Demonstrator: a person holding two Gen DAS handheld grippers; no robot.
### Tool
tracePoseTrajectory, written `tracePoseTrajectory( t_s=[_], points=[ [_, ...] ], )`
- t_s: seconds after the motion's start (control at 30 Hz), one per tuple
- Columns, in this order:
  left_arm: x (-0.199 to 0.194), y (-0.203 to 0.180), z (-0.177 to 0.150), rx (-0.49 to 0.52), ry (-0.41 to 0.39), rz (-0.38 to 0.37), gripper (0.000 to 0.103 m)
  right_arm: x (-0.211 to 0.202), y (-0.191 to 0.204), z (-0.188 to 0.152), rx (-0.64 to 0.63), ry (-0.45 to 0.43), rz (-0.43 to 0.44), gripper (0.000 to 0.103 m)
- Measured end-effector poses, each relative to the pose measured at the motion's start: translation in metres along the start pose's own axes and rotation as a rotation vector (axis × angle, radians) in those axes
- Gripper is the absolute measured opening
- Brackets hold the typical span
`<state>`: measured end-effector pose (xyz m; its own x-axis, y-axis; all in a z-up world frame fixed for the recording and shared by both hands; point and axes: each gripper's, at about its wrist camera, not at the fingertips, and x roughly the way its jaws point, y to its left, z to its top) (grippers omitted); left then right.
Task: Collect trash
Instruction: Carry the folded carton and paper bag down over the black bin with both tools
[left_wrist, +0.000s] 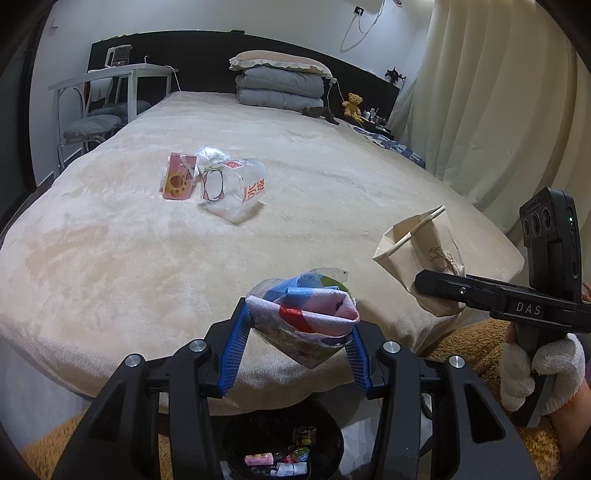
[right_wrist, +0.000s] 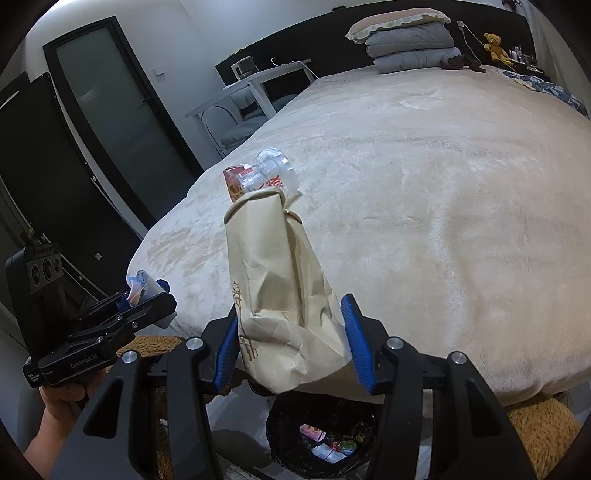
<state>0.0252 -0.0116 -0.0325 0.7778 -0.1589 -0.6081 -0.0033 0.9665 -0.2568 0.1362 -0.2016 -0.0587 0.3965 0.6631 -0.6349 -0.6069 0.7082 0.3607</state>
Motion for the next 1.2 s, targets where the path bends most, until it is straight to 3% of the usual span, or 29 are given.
tracePoseTrajectory(
  t_s=[0.53,0.8,1.2],
  points=[
    [-0.010,-0.016,-0.042,-0.049,0.064,-0.019,0.046,-0.002,0.008,-0.048,0.051,0.070,0.005,0.052],
    [0.000,-0.018,-0.059,-0.075,0.148,-0.011,0.046,0.007,0.008,-0.063,0.074,0.136,0.008,0.052],
    [0.034,-0.012,-0.075,-0.127,0.330,0.003,0.046,0.038,-0.002,-0.081,0.132,0.307,-0.021,0.052]
  ],
)
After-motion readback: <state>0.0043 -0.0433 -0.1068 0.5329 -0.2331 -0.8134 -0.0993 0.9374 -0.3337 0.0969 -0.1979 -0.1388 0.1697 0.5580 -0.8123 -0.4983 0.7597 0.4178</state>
